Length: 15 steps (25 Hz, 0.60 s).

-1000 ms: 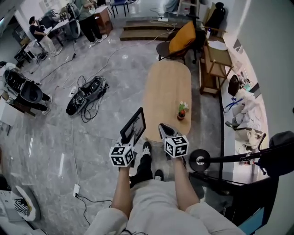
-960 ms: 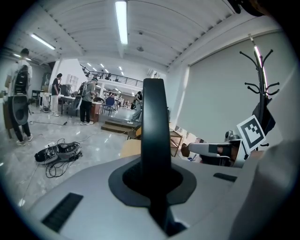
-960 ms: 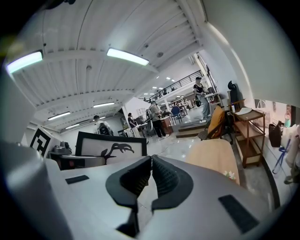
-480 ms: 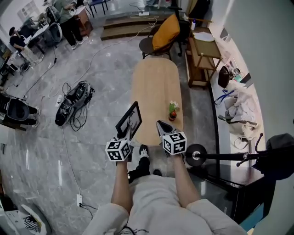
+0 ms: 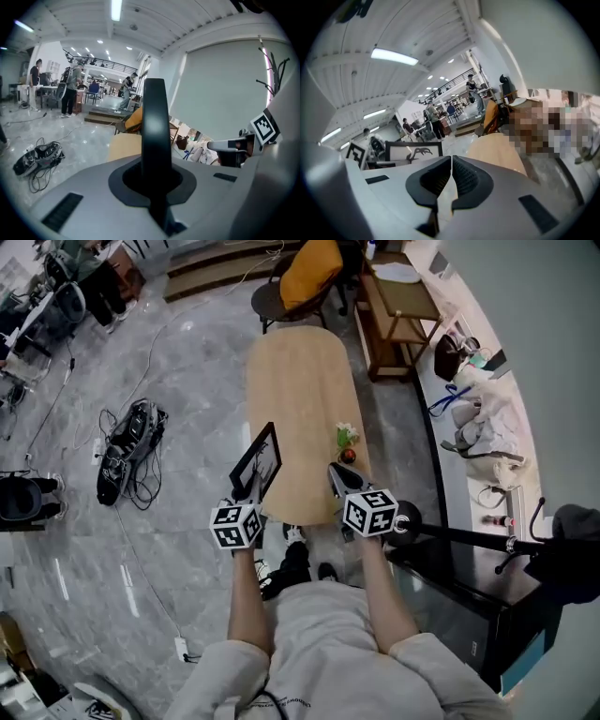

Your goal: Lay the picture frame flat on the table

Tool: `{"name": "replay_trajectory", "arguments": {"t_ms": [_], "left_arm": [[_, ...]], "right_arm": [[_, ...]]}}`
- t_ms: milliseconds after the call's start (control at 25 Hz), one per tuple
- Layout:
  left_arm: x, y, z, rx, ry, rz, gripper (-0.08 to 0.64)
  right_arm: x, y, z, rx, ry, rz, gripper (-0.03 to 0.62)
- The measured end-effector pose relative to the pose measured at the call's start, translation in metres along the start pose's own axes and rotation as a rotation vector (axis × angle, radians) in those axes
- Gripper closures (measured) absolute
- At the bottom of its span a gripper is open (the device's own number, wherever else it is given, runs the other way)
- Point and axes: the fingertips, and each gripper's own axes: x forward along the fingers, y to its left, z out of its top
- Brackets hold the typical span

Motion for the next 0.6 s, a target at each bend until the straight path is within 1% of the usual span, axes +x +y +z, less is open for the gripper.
{"name": "replay_trajectory", "arguments": {"t_ms": [40,80,120,240,360,480,600], "left_arm": [[0.009,0.009,-0.001,0.008,0.014,-0.010,0.534],[0.019,0.018,-0.003,-0.001,0.027,-0.023,0.534],[0.029,0.026,-0.006,-0.020,0.041,-0.038,0.534],[0.051,0.050,-0.030,-0.068,0.104,-0.083,0.534],[0.067,0.079,-0.055,-0.111,0.159,-0.136,0.534],[0.086,0.100,-0.077,-0.150,0.198,-0.190,0.534],[0.102,0.115,-0.097,-0.151,0.240,-0.226,0.534]], "right_arm": [[0.007,-0.004,0.002,0.055,-0.018,-0.003,0.557],[0.014,-0.008,0.002,0.091,-0.025,-0.013,0.557],[0.022,-0.013,-0.001,0.103,-0.016,-0.033,0.557],[0.045,-0.027,-0.021,0.081,0.060,-0.118,0.557],[0.079,-0.031,-0.033,0.102,0.092,-0.164,0.557],[0.114,-0.034,-0.038,0.085,0.118,-0.171,0.557],[0.137,-0.030,-0.051,0.094,0.144,-0.135,0.557]]}}
